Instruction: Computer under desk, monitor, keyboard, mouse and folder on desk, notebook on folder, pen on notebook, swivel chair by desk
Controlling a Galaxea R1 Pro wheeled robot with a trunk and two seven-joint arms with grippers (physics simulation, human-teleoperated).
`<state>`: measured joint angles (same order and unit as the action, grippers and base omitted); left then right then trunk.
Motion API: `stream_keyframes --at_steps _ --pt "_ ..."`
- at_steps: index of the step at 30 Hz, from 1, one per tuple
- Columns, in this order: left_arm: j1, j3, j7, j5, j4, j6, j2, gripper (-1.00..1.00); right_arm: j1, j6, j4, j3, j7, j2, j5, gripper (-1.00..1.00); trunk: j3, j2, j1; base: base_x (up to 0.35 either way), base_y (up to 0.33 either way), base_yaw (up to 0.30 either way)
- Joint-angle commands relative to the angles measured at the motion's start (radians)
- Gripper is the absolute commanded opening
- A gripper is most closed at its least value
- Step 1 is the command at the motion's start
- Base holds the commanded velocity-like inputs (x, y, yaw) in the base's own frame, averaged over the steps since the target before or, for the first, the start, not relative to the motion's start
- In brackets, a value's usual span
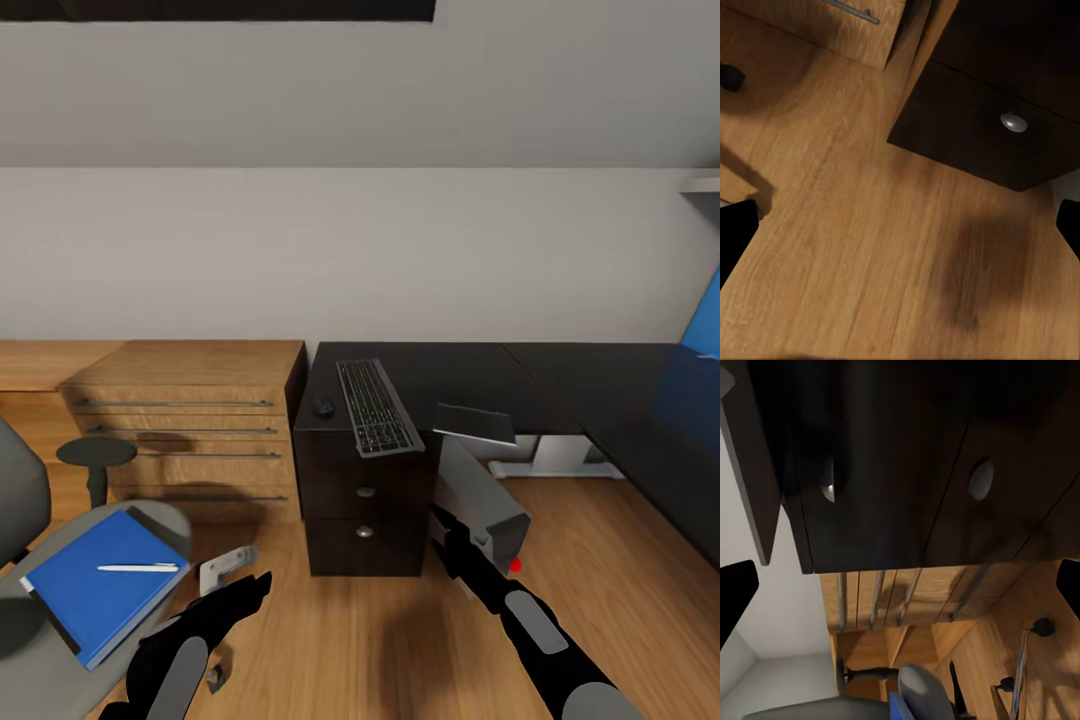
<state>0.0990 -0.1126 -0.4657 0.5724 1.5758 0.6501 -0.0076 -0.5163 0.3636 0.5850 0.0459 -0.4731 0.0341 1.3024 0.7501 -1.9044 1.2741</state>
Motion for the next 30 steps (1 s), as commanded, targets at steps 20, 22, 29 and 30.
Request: stream_keyframes --at_steps 20,22,29,30 --pt "0.001 -0.001 -0.01 0.011 0.001 0.002 0.001 1.0 -0.001 0.0 -0.001 0.008 0.001 -0.005 0.007 1.0 -0.012 0.028 -0.015 0.091 0.0 0.0" --pt "0.001 -0.001 -0.01 0.011 0.001 0.002 0.001 1.0 -0.001 0.0 -0.001 0.008 0.001 -0.006 0.007 1.0 -0.018 0.042 -0.023 0.004 0.0 0.0" --pt "0.001 -0.001 -0.01 0.011 0.001 0.002 0.001 1.0 -0.001 0.0 -0.001 0.008 0.002 -0.012 0.005 1.0 -0.04 0.091 -0.05 0.0 0.0 0.0" --pt "0.001 -0.001 -0.01 0.01 0.001 0.002 0.001 1.0 -0.001 -0.001 -0.001 0.008 0.002 -0.013 0.005 1.0 -0.043 0.098 -0.054 0.0 0.0 0.0"
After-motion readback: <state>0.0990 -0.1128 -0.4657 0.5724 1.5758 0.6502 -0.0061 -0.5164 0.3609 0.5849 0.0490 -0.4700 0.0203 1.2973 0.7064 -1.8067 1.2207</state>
